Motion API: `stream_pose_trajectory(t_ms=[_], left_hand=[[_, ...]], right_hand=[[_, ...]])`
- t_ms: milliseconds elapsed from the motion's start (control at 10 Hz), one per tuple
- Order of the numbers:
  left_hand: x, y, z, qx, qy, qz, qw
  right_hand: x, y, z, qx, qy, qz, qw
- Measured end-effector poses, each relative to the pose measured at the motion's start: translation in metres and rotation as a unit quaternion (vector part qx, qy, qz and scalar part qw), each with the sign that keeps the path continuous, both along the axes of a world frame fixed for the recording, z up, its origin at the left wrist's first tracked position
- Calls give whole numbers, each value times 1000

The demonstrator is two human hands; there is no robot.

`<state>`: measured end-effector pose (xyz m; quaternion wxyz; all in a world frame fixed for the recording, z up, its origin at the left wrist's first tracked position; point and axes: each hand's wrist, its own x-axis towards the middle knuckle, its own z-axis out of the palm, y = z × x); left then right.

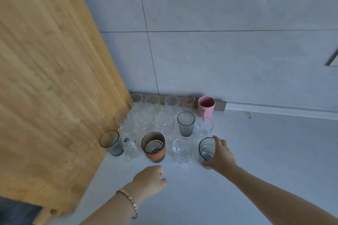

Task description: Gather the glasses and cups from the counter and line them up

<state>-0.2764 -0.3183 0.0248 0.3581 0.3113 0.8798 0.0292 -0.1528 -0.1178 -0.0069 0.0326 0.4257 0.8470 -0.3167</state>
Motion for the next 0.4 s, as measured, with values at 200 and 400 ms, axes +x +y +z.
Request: stream_pose_trajectory(t_ms=[200,400], left_hand=[[-31,-1,-13,-4,-43,-79,996],[-44,9,-21,-19,-55,-158,986]], right_hand=[[-23,-12,-7,4,-12,-81,997],[-19,-20,-7,-58,-44,-128,989]])
